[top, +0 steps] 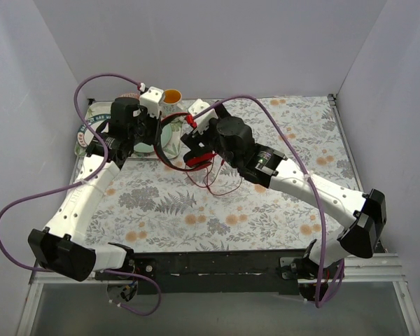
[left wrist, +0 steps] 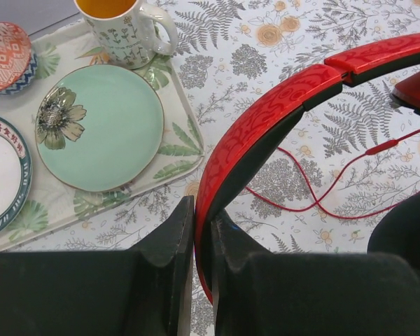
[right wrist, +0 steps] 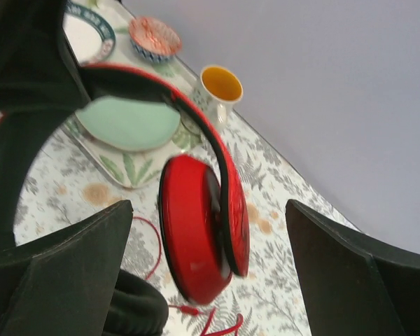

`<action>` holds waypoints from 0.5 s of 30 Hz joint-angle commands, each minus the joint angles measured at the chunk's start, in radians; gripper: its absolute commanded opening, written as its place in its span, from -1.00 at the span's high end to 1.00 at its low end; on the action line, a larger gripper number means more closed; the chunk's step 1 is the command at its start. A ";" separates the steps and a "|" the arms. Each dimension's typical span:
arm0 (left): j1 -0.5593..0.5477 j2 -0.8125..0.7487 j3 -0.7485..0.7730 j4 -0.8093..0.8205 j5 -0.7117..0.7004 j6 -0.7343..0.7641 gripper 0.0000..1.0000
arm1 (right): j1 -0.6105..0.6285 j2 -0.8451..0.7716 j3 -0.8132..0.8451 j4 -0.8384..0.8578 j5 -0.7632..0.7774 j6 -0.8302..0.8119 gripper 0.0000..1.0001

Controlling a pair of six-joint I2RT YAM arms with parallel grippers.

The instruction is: Wrap the headphones

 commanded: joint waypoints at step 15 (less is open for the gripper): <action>-0.004 -0.067 0.009 0.024 0.106 -0.007 1.00 | -0.077 0.072 0.042 -0.092 -0.033 -0.102 0.80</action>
